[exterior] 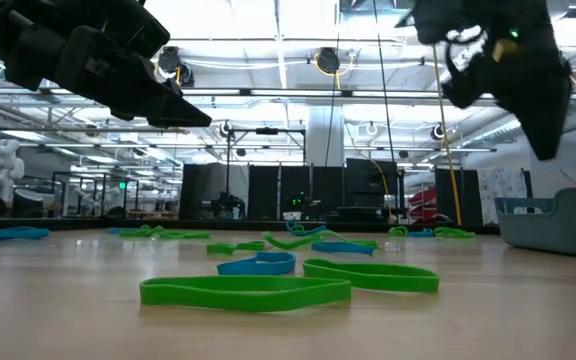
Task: Sort rubber bands into baskets
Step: Put the blue rubber band into the dark blue bin
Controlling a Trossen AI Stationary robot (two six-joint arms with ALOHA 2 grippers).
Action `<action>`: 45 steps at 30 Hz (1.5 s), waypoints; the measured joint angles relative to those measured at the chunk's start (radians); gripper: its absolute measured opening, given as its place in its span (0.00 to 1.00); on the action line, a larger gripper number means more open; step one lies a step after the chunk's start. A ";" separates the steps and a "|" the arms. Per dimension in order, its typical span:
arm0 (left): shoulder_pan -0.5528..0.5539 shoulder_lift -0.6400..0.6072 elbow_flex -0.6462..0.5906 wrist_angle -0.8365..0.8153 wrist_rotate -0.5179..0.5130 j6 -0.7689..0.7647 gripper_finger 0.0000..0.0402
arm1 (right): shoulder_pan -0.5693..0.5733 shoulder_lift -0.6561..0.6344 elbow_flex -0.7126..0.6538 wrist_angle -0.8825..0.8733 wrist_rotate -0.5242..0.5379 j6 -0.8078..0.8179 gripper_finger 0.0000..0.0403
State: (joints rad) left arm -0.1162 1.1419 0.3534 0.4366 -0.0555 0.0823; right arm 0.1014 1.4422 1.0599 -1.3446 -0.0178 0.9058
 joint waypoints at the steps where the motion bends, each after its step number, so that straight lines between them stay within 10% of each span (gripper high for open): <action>1: 0.000 0.000 0.000 0.000 0.000 0.000 0.42 | -0.006 0.000 0.020 0.000 0.008 -0.010 0.36; 13: 0.000 0.000 0.000 -0.013 0.025 -0.002 0.42 | -0.140 0.007 0.114 0.262 0.101 -0.052 0.33; 31: -0.002 0.000 0.001 -0.032 0.053 -0.015 0.42 | -0.670 0.291 0.112 0.442 0.095 -0.256 0.27; 45: 0.027 0.000 0.001 -0.034 0.053 0.037 0.42 | -0.787 0.390 0.112 0.569 0.123 -0.298 0.27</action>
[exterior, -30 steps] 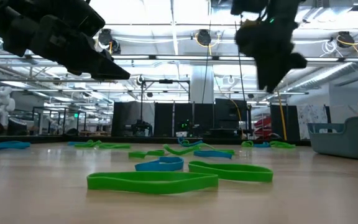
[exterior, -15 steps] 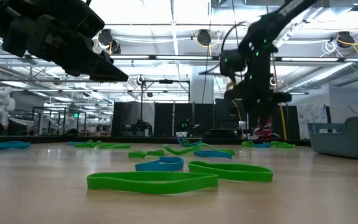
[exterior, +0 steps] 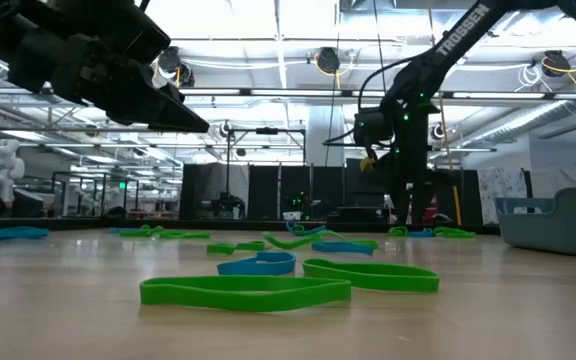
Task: Sort rubber bands into baskets
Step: Put the blue rubber band into the dark blue bin
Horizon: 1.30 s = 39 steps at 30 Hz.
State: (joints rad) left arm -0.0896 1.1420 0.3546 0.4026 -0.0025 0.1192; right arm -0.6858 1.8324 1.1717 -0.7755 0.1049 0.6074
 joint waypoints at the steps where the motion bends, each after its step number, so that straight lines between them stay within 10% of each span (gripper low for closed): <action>1: 0.003 0.000 0.000 0.000 0.000 0.000 0.42 | -0.002 0.001 0.000 -0.001 0.000 -0.003 0.27; 24: 0.018 0.000 0.000 0.000 0.017 0.001 0.42 | -0.020 0.080 0.003 0.021 -0.025 -0.093 0.20; 29: 0.018 0.000 0.000 0.000 0.017 0.018 0.42 | -0.020 0.049 -0.002 0.013 -0.011 -0.122 0.02; 39: 0.018 0.000 0.000 0.000 0.018 0.018 0.42 | -0.019 -0.152 -0.003 -0.004 0.061 -0.122 0.00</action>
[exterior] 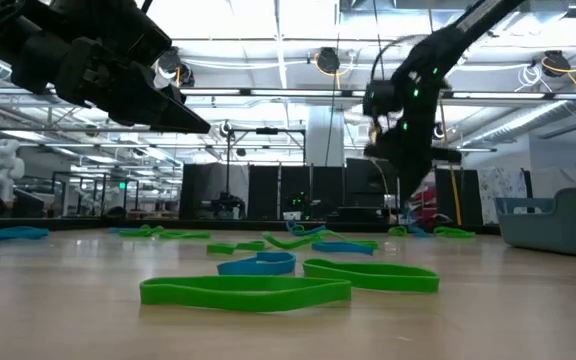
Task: Sort rubber bands into baskets
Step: Put the blue rubber band into the dark blue bin
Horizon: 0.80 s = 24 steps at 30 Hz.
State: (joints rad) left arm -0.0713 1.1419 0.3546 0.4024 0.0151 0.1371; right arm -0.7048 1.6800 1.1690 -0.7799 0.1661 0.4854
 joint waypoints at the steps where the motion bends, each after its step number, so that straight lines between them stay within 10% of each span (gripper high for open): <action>1: 0.000 0.000 0.000 0.000 0.000 0.000 0.42 | 0.000 -0.027 0.001 0.002 0.000 0.003 0.00; 12: 0.000 0.000 0.000 0.000 0.001 0.000 0.42 | 0.073 -0.284 0.001 -0.065 -0.073 0.073 0.00; 24: -0.001 0.000 0.000 0.034 0.010 -0.026 0.42 | 0.473 -0.435 0.002 -0.365 -0.170 0.393 0.00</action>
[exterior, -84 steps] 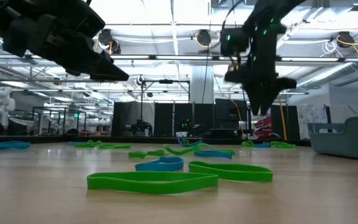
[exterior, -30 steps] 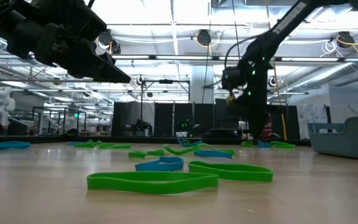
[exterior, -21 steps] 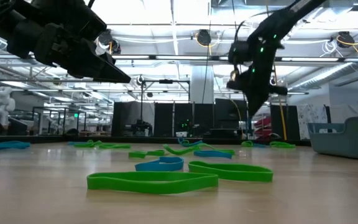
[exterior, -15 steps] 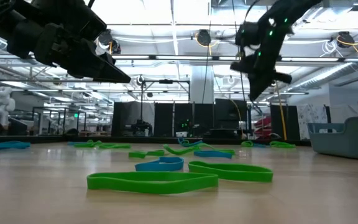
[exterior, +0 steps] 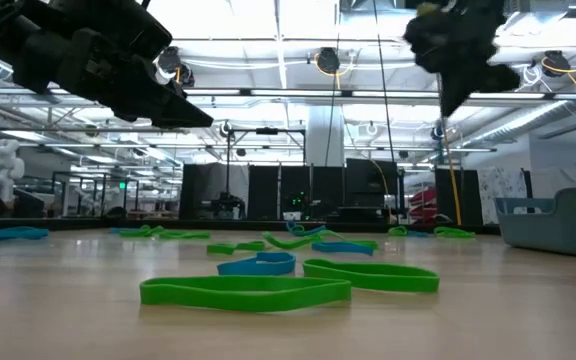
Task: Sort rubber bands into baskets
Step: Put the blue rubber band into the dark blue bin
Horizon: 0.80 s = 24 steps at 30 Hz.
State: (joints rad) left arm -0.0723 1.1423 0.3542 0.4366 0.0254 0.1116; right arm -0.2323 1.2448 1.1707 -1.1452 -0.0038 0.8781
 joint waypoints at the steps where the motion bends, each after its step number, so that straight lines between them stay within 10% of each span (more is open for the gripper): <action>1: 0.000 0.000 0.000 0.000 0.000 0.000 0.42 | 0.041 -0.001 0.000 -0.028 0.000 0.042 0.00; 12: 0.000 0.000 0.000 -0.008 0.000 -0.002 0.42 | 0.393 0.029 0.001 -0.178 0.008 0.409 0.00; 24: 0.000 0.000 0.000 -0.012 0.008 -0.027 0.42 | 0.450 0.056 -0.202 -0.154 0.037 0.490 0.00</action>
State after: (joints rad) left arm -0.0723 1.1423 0.3542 0.4242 0.0334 0.0841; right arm 0.2180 1.3006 0.9686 -1.2991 0.0330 1.3680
